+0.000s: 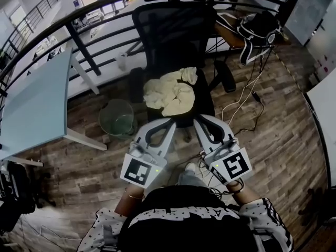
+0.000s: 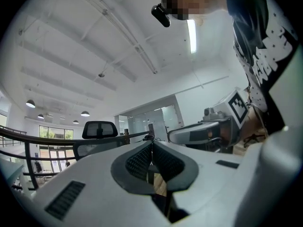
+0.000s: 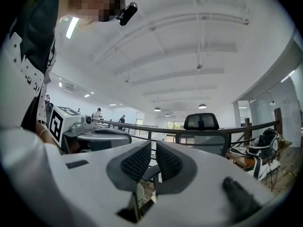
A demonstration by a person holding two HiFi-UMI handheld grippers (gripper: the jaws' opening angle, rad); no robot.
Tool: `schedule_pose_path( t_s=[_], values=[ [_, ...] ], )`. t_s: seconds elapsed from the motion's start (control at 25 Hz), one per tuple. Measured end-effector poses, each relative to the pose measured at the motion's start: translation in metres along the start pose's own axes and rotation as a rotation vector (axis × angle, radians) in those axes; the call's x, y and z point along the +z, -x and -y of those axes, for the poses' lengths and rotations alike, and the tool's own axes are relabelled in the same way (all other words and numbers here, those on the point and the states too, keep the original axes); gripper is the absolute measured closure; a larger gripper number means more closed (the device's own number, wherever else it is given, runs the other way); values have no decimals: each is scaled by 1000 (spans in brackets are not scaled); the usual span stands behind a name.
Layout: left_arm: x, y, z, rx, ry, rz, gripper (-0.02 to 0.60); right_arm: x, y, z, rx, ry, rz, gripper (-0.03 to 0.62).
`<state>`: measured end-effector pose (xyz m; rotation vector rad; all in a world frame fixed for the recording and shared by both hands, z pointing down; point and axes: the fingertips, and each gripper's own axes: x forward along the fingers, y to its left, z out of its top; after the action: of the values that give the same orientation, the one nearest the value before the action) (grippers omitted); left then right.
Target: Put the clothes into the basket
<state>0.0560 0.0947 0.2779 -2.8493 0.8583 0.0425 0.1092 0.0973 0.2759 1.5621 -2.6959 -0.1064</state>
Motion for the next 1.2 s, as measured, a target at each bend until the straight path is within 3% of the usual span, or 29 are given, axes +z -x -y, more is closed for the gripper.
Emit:
schedule_pose_path(
  t_s=[0.72,1.2],
  values=[
    [-9,-78,2,25,-20,-33,566,-8,-10,77,62,-22,6,563],
    [-17,-116,5,87,-43,-73,566,-21,-10,119,118,-68,2,563]
  ],
)
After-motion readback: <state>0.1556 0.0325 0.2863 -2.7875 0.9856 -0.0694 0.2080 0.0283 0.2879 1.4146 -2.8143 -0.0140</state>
